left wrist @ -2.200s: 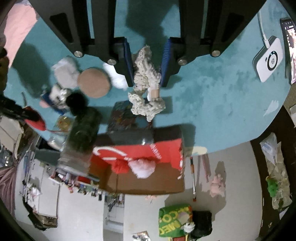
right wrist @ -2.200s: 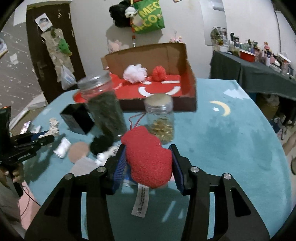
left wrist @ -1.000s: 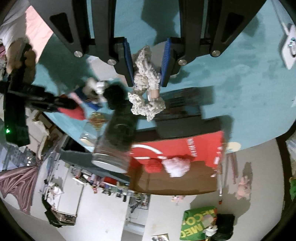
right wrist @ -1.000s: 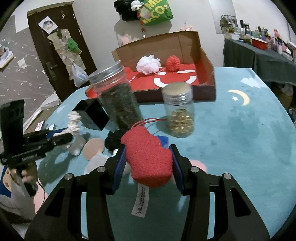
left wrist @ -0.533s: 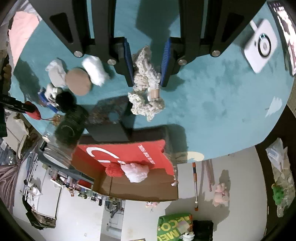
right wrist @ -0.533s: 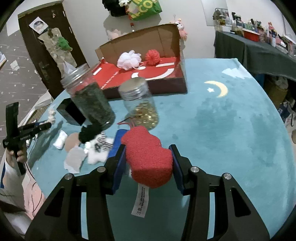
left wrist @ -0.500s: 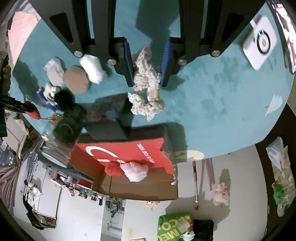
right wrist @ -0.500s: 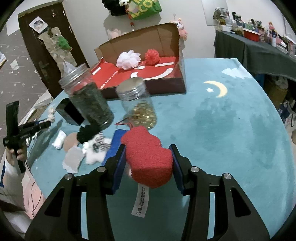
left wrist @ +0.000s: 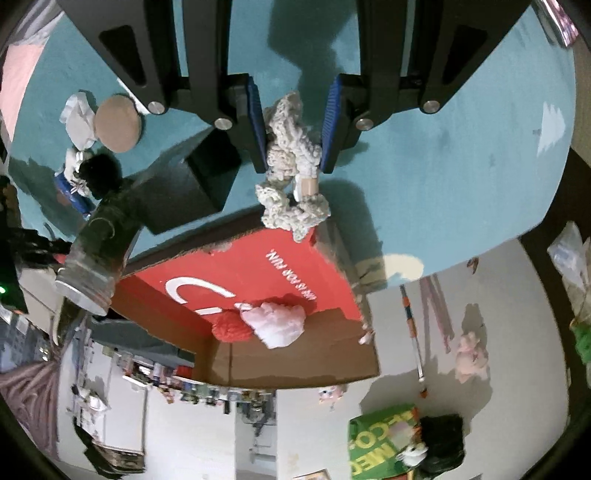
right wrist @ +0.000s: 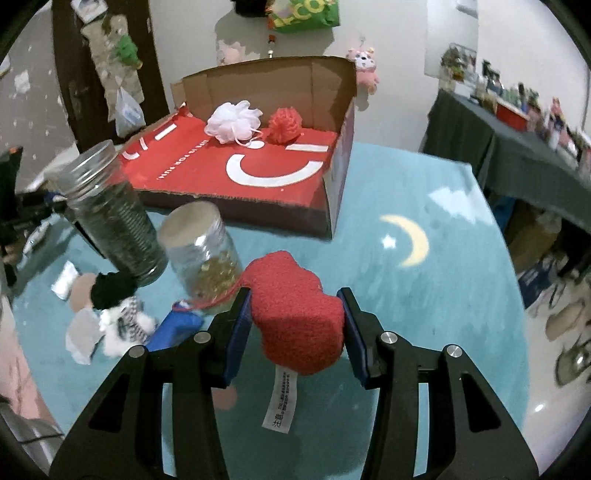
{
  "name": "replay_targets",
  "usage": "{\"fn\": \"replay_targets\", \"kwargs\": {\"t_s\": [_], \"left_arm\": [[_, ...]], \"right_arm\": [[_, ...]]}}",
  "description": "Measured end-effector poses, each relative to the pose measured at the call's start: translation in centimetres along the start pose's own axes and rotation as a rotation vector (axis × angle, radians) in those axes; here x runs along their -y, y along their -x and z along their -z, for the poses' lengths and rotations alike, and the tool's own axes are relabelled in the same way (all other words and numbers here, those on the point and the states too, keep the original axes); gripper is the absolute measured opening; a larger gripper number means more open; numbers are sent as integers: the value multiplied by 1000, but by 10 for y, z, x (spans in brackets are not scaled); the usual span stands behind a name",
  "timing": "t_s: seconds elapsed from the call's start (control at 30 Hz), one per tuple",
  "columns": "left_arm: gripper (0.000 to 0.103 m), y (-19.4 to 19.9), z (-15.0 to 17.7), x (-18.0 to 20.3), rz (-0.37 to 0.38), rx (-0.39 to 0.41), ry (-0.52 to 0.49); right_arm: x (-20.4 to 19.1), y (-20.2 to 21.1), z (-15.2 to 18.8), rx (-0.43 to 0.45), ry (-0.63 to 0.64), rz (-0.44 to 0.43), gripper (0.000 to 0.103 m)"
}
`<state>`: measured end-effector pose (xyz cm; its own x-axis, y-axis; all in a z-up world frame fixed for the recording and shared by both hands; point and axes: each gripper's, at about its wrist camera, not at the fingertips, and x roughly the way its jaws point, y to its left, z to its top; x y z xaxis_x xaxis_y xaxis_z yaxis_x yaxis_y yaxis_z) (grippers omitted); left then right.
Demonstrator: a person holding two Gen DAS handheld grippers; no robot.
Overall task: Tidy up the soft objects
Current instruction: 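Carry scrunchie and red heart sponge into the box and open both tools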
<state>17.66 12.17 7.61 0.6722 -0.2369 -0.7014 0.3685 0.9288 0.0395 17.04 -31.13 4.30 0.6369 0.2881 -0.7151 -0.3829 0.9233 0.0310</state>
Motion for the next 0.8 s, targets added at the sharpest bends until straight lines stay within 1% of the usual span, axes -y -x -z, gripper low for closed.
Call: {"fn": "replay_targets", "kwargs": {"t_s": [0.1, 0.23, 0.3, 0.43, 0.53, 0.67, 0.8], "left_arm": [[30, 0, -12, 4, 20, 7, -30], [30, 0, -30, 11, 20, 21, -61], [30, -1, -41, 13, 28, 24, -60], [30, -8, -63, 14, 33, 24, -47], [30, -20, -83, 15, 29, 5, -25], [30, -41, -105, 19, 4, -29, -18], [30, -68, -126, 23, -38, -79, -10]], "right_arm": [[-2, -2, -12, 10, 28, 8, 44], [-5, -1, -31, 39, 55, 3, 44], [-7, -1, -43, 51, 64, -8, 44], [-12, -3, -66, 70, 89, -1, 44], [-16, -7, -86, 79, 93, -4, 44], [-22, -16, -115, 85, 86, -5, 44], [-27, -38, -145, 68, 74, 37, 44]]}}
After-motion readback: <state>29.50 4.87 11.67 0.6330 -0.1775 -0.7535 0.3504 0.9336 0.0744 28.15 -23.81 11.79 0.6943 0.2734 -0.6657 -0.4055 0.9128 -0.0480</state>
